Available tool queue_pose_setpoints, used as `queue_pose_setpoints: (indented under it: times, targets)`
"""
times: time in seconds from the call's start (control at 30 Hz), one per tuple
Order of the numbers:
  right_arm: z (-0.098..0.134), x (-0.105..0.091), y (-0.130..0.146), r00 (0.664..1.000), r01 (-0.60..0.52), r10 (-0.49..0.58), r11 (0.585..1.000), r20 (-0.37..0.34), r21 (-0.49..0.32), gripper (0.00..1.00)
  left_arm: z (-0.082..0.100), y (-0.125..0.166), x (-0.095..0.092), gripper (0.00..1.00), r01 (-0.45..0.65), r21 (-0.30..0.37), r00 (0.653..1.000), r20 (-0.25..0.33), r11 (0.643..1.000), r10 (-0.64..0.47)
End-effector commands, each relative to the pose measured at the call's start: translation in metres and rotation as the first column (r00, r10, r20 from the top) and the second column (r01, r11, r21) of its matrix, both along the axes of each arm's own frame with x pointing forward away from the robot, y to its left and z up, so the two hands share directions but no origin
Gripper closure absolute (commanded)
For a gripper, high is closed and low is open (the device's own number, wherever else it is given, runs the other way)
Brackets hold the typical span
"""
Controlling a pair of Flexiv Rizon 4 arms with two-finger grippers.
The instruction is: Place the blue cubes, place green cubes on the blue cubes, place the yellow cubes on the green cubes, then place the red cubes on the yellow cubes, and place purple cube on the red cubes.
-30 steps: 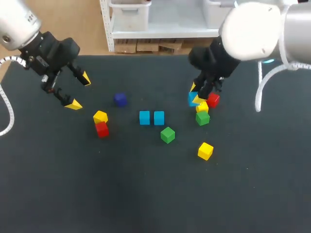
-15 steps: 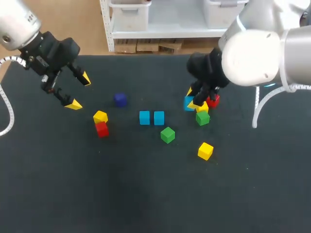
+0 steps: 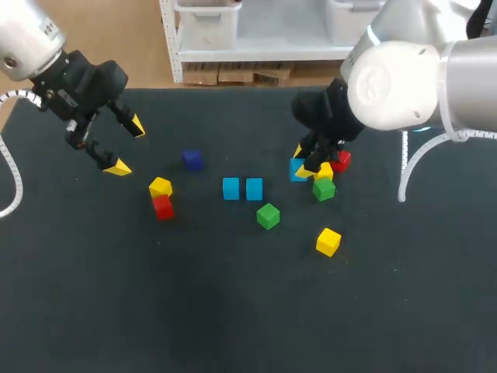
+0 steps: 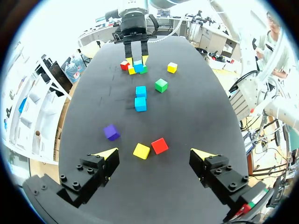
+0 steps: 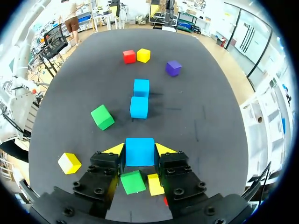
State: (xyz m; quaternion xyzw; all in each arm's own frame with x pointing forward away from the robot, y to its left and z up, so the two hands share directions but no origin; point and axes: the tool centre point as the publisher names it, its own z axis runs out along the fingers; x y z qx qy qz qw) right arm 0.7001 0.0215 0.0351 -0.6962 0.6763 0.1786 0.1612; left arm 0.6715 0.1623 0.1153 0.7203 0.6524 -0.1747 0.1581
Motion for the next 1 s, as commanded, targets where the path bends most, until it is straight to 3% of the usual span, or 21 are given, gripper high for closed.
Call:
queue_pose_setpoints:
  times: [0.03,0.57,1.0]
  targets:
    - [-0.006,0.001,0.009,1.000,0.000,0.000,1.000,-0.007,-0.008,1.00,-0.001,0.001,0.001,0.00,0.003,-0.002,1.000,-0.001,1.000,-0.003]
    - [-0.029,-0.004,0.024,0.999,0.028,-0.028,1.000,-0.037,0.002,1.00,-0.001,0.001,0.001,0.00,0.003,-0.002,1.000,-0.001,1.000,-0.003]
    - [-0.033,-0.002,0.029,0.999,0.009,-0.010,1.000,-0.043,-0.011,1.00,-0.001,0.001,0.001,0.00,0.003,-0.002,1.000,-0.001,1.000,-0.003]
